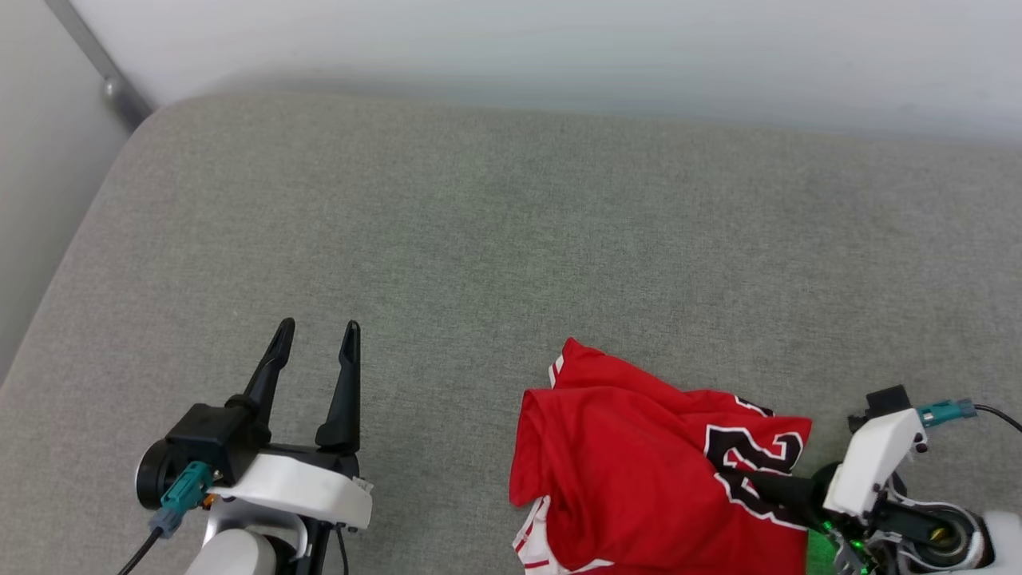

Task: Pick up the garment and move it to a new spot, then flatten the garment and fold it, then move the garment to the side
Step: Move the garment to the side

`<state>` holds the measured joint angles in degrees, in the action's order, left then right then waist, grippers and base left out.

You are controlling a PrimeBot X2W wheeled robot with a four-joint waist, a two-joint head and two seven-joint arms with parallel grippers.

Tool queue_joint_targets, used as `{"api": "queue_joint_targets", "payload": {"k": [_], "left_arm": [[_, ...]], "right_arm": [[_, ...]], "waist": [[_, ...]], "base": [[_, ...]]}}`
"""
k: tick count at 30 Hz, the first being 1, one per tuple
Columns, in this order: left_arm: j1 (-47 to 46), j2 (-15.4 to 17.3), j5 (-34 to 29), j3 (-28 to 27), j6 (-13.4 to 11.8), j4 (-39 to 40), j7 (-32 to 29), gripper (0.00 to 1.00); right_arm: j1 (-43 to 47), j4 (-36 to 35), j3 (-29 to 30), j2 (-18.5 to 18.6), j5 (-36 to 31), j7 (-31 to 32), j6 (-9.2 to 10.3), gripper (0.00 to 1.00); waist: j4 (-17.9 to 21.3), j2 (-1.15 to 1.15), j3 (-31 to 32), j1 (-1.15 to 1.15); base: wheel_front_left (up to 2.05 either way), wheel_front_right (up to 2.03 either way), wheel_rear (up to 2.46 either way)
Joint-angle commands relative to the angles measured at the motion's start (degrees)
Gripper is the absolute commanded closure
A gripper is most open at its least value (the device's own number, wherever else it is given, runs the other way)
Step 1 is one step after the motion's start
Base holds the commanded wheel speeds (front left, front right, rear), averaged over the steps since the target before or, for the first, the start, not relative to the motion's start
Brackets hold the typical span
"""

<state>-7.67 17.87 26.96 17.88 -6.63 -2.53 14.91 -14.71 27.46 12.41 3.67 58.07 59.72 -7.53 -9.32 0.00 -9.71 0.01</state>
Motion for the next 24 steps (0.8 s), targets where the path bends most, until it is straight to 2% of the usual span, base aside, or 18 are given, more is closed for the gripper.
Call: {"api": "queue_joint_targets", "payload": {"k": [1,8,14,19,24], "left_arm": [[0.50,-0.01,-0.27,-0.18,-0.07,-0.13,0.36,0.00],[3.21,-0.07,-0.71,-0.83,-0.36,-0.54,0.33,0.00],[5.43,0.33,-1.14,-0.93,-0.56,0.72,0.31,0.00],[5.11,0.65,-1.15,-1.73,-0.56,2.42,0.26,0.00],[2.00,1.31,-1.85,-2.01,0.40,4.05,0.27,0.00]], "right_arm": [[1.75,0.49,-0.88,-1.17,-0.51,-0.21,0.08,1.00],[3.11,-8.22,-8.61,5.15,-14.01,-8.02,0.06,1.00],[1.92,-9.72,-12.14,10.75,-25.40,-11.45,0.06,1.00],[-0.96,-9.79,-12.57,13.66,-32.67,-12.36,0.07,1.00],[-5.46,-8.90,-10.76,15.39,-37.16,-14.28,0.07,1.00]], "waist": [[0.39,0.00,0.76,-0.01],[3.49,0.00,5.72,-0.01],[8.80,0.00,7.36,-0.01],[15.17,0.00,4.85,-0.01],[20.80,0.00,-0.93,-0.01]], "base": [[0.00,0.00,0.00],[0.00,0.00,0.00],[0.00,0.00,0.00],[0.00,0.00,0.00],[0.00,0.00,0.00]]}}
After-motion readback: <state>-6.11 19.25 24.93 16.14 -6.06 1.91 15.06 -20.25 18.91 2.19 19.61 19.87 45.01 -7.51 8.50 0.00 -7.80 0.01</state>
